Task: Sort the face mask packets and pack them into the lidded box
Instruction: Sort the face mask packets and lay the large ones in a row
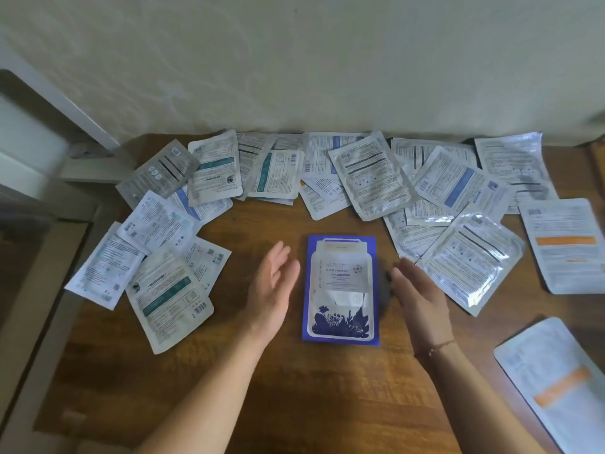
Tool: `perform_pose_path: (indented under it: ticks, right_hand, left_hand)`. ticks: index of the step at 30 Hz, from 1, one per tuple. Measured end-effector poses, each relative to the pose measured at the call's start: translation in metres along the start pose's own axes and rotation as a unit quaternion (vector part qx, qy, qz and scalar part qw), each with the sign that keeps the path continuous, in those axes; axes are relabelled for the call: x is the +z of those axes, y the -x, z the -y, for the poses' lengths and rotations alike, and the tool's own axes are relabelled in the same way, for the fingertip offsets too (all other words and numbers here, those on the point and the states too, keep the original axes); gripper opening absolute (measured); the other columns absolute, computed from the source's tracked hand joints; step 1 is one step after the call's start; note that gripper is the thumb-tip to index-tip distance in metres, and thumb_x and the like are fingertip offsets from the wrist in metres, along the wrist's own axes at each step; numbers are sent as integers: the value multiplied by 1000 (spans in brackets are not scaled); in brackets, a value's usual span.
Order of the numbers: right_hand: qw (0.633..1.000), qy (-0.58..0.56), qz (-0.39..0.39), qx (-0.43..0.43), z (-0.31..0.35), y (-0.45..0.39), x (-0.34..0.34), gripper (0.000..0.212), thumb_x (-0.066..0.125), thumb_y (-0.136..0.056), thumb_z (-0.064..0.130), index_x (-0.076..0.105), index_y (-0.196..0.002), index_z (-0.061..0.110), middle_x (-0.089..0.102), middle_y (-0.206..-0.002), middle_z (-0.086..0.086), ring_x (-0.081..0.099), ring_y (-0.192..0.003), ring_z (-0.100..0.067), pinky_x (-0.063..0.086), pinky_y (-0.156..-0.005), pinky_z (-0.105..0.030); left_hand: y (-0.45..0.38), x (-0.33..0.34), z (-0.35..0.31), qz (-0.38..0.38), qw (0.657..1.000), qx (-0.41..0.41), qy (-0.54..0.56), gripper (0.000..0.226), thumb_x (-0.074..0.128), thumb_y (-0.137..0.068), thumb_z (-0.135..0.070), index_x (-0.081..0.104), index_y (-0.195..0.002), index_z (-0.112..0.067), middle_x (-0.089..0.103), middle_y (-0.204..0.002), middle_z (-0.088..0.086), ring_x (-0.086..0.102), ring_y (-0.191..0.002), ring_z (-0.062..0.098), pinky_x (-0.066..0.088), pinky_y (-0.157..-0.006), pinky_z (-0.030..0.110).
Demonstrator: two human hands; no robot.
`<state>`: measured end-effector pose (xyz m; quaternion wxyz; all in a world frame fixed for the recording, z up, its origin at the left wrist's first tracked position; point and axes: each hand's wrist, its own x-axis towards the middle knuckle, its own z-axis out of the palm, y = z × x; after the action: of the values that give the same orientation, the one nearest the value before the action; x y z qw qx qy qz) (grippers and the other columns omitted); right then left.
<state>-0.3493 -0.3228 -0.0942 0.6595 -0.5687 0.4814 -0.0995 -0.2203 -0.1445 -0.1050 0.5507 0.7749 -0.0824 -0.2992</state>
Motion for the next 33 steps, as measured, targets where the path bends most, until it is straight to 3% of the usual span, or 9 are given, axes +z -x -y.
perform_pose_path:
  ticks: [3, 5, 8, 10, 14, 17, 20, 26, 33]
  right_hand:
    - [1000, 25, -12, 8, -8, 14, -9, 45, 66, -90, 19, 55, -133, 18, 63, -125, 1, 60, -112, -12, 46, -103, -39]
    - [999, 37, 1, 20, -12, 18, -7, 45, 66, -89, 18, 55, -133, 16, 64, -122, 1, 61, -111, -14, 47, -103, -42]
    - [998, -4, 5, 61, -11, 16, 0, 45, 65, -90, 18, 54, -133, 12, 64, -122, -5, 64, -105, -18, 52, -91, -38]
    - [996, -38, 10, 86, -10, 13, 4, 45, 63, -91, 16, 52, -134, 7, 66, -117, -12, 66, -97, -19, 52, -79, -31]
    - [992, -65, 8, 104, -6, 12, 11, 44, 62, -92, 14, 52, -133, 2, 67, -93, -11, 65, -83, -21, 50, -71, -31]
    - [991, -75, 9, 106, -6, 10, 14, 44, 63, -91, 14, 53, -131, 1, 65, -84, -10, 63, -76, -20, 49, -69, -33]
    - [992, -75, 12, 102, -6, 11, 20, 44, 63, -91, 14, 53, -132, 1, 66, -89, -11, 63, -78, -20, 50, -71, -33]
    - [992, -67, 30, 107, -6, 16, 46, 47, 63, -91, 13, 49, -135, 1, 68, -101, -16, 65, -89, -25, 52, -81, -38]
    - [990, -51, 53, 118, -6, 14, 66, 50, 65, -90, 16, 48, -135, 4, 69, -109, -16, 66, -102, -27, 50, -98, -46]
  left_hand:
    - [31, -12, 41, 5, 957, 109, -270, 99, 53, -69, -85, 20, -151, -39, 37, -151, -15, 24, -144, 4, 22, -115, 35]
    - [46, -8, 57, 22, 931, 107, -349, 102, 56, -67, -84, 7, -149, -48, 28, -156, -10, 9, -147, 12, 18, -119, 39]
    - [59, 9, 53, 35, 951, 42, -305, 107, 67, -69, -72, 6, -152, -44, 16, -157, -8, 5, -144, 11, 21, -119, 41]
    - [65, 16, 49, 19, 965, 51, -255, 101, 57, -72, -78, 11, -153, -38, 22, -153, -13, 11, -141, 4, 25, -118, 41]
    - [64, 18, 40, 30, 988, -13, -154, 90, 49, -74, -79, 15, -150, -43, 22, -134, -43, 23, -139, -2, 32, -116, 41]
    - [61, 17, 32, 27, 995, -56, -73, 87, 53, -70, -77, 19, -145, -49, 34, -145, -24, 34, -135, 0, 38, -111, 29]
    - [60, 13, 29, 21, 996, -62, -61, 87, 52, -72, -73, 22, -147, -44, 37, -149, -17, 34, -131, -4, 34, -99, 15]
    - [56, -5, 35, -14, 996, -66, -54, 96, 50, -63, -82, 25, -147, -42, 39, -148, -13, 42, -126, -1, 45, -93, 16]
    - [48, -32, 33, -21, 996, -61, -57, 87, 55, -73, -69, 26, -148, -38, 42, -149, -10, 44, -123, -1, 43, -79, 8]
